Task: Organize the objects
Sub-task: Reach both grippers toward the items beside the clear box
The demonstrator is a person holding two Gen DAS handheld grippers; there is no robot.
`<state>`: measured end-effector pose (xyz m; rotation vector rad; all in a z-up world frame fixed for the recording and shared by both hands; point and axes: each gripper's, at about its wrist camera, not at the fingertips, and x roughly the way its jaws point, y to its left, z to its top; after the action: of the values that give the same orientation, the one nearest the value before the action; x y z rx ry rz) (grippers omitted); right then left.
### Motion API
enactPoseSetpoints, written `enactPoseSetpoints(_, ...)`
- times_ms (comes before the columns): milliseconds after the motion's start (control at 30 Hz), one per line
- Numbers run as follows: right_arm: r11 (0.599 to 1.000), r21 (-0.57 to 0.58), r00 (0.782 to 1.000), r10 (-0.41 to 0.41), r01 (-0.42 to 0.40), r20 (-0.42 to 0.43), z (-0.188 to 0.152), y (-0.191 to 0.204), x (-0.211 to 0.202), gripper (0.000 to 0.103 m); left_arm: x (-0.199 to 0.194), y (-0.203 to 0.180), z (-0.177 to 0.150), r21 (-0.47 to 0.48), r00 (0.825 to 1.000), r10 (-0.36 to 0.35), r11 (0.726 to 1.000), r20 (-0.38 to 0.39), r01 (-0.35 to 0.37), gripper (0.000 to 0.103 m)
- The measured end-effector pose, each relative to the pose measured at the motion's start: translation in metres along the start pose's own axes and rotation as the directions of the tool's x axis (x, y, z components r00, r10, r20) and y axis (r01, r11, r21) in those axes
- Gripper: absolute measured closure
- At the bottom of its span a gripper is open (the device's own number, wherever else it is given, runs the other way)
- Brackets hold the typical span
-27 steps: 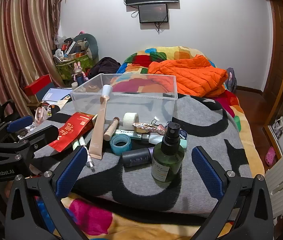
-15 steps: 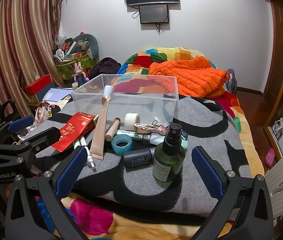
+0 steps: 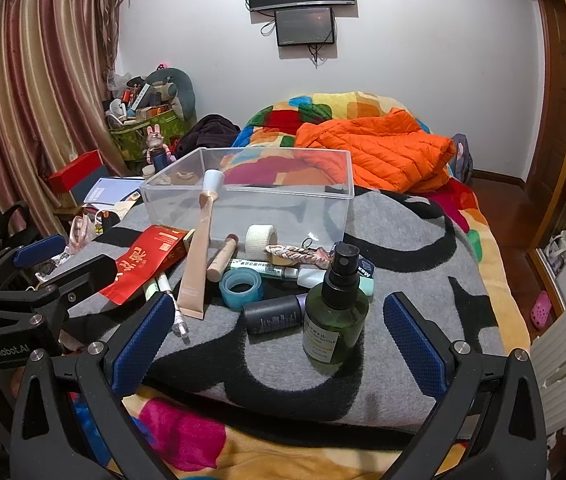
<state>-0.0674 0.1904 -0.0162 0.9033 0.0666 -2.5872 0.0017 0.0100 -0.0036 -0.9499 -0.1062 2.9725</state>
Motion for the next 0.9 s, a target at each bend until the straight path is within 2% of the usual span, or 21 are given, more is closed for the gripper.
enactPoseSetpoints(367, 1.0, -0.004, 1.0, -0.003, 0.003, 0.004, -0.001, 0.0, 0.0, 0.0, 0.005, 0.0, 0.003, 0.006, 1.0, -0.011, 1.0, -0.01, 0.011, 0.0)
enactPoseSetpoints(567, 1.0, 0.008, 1.0, -0.026, 0.026, 0.009, 0.0, -0.007, 0.004, 0.0, 0.018, -0.002, 0.021, 0.016, 0.998, -0.055, 0.998, -0.026, 0.056, 0.0)
enactPoseSetpoints(767, 0.998, 0.034, 0.999, -0.048, 0.048, -0.005, -0.006, -0.019, 0.011, 0.0, 0.039, -0.013, 0.039, 0.06, 0.999, -0.042, 0.997, -0.034, 0.044, 0.0)
enactPoseSetpoints(900, 0.998, 0.046, 0.999, -0.037, 0.038, -0.022, -0.008, -0.027, 0.017, 0.004, 0.053, -0.021, 0.051, 0.086, 0.998, -0.048, 0.995, -0.051, 0.052, 0.013)
